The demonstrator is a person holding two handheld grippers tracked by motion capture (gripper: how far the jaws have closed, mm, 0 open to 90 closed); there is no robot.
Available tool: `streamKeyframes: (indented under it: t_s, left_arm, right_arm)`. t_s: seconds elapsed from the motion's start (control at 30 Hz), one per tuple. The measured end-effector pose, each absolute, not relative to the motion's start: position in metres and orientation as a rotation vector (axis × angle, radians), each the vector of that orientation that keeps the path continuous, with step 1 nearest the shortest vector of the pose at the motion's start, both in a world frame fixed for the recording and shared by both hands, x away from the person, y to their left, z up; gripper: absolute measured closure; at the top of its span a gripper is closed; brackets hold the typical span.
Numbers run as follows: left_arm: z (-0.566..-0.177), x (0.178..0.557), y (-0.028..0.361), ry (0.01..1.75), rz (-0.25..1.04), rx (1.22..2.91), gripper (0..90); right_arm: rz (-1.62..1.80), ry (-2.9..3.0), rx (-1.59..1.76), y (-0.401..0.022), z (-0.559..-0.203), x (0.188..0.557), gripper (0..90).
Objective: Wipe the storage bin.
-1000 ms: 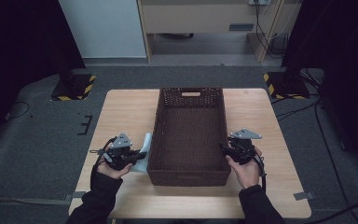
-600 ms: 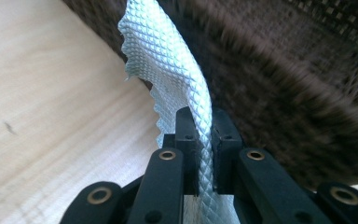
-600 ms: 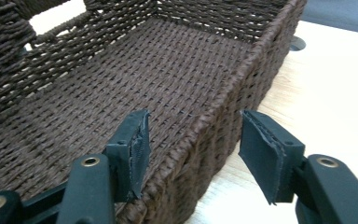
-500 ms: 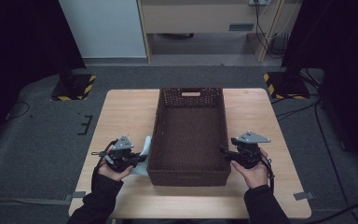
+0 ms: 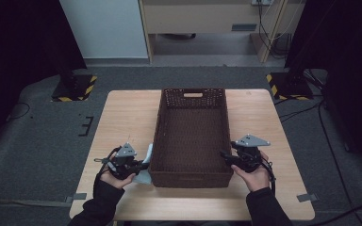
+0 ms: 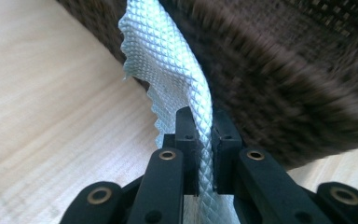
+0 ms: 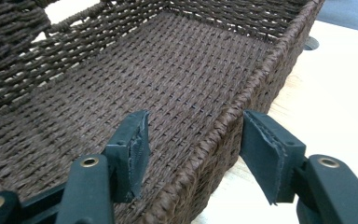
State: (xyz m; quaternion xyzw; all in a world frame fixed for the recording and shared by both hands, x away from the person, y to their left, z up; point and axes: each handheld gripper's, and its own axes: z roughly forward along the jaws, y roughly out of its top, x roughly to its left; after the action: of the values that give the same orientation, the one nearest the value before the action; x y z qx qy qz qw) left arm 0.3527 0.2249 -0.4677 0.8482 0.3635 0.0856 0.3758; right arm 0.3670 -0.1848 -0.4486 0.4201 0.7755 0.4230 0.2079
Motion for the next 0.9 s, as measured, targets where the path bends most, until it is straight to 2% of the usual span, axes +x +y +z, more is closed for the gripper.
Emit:
streamKeyframes:
  t_s: [0.23, 0.5, 0.7, 0.9]
  left_arm:
    - [-0.451, 0.348, 0.231, 0.912, 0.235, 2.121, 83.0]
    - [-0.432, 0.339, 0.233, 0.874, 0.268, 2.096, 83.0]
    - [-0.44, 0.336, 0.232, 0.891, 0.259, 2.113, 83.0]
    - [-0.466, 0.337, 0.226, 0.944, 0.209, 2.18, 83.0]
  right_arm:
    - [1.158, 2.19, 1.194, -0.185, -0.457, 0.369, 43.1]
    - [1.141, 2.187, 1.225, -0.182, -0.457, 0.374, 49.2]
    - [1.093, 2.145, 1.284, -0.177, -0.455, 0.375, 62.3]
    - [1.044, 2.088, 1.318, -0.17, -0.453, 0.376, 70.1]
